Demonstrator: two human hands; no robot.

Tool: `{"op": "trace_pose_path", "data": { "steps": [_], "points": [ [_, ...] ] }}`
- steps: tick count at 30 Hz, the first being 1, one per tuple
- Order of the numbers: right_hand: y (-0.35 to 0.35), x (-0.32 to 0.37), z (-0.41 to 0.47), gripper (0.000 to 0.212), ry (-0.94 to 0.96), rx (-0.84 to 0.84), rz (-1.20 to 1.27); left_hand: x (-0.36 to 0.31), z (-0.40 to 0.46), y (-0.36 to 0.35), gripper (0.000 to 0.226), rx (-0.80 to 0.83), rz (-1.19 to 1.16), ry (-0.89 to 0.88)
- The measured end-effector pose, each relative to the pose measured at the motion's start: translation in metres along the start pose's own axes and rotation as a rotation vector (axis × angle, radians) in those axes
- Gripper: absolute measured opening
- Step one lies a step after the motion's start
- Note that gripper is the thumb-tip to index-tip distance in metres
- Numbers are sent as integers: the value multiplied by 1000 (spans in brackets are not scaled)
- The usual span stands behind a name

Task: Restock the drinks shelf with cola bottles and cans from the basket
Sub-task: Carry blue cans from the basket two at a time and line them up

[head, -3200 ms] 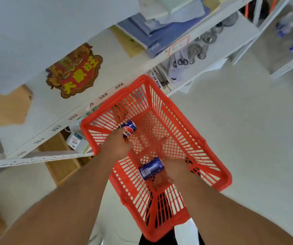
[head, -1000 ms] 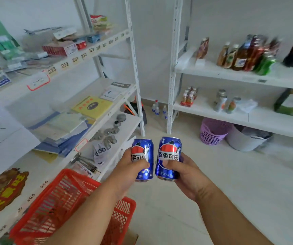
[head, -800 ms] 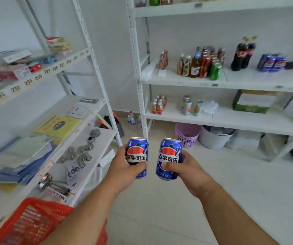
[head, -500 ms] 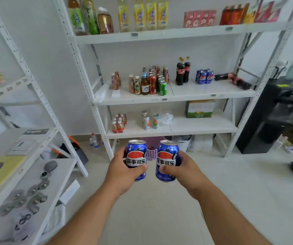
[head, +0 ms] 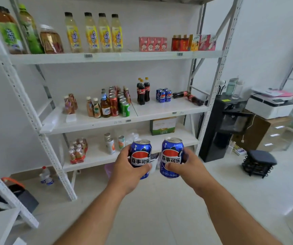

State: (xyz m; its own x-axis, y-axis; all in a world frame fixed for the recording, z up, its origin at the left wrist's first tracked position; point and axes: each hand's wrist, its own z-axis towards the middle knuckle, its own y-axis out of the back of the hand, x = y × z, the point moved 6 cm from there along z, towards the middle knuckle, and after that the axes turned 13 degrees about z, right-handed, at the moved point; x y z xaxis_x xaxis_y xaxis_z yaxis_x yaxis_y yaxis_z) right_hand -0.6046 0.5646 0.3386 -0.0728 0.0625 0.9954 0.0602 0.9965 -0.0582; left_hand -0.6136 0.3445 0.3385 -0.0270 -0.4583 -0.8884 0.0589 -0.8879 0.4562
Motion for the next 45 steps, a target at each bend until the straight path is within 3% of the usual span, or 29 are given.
{"op": "trace_pose_path", "data": {
  "steps": [5,15,33,45],
  "points": [
    [-8,9,42,67,10,-23,-48,-9,43,-3,71,28,-7,-34],
    [25,14,121,63,12,-56,-37,-21,123,-38,78,36,31,-35],
    [215,31,320,52,-5,-18,-15,-100,302,-224,69,-30,72,8],
    [214,25,454,47,-34,44,-65,-78,430,-259,78,-39,42,73]
  ]
}}
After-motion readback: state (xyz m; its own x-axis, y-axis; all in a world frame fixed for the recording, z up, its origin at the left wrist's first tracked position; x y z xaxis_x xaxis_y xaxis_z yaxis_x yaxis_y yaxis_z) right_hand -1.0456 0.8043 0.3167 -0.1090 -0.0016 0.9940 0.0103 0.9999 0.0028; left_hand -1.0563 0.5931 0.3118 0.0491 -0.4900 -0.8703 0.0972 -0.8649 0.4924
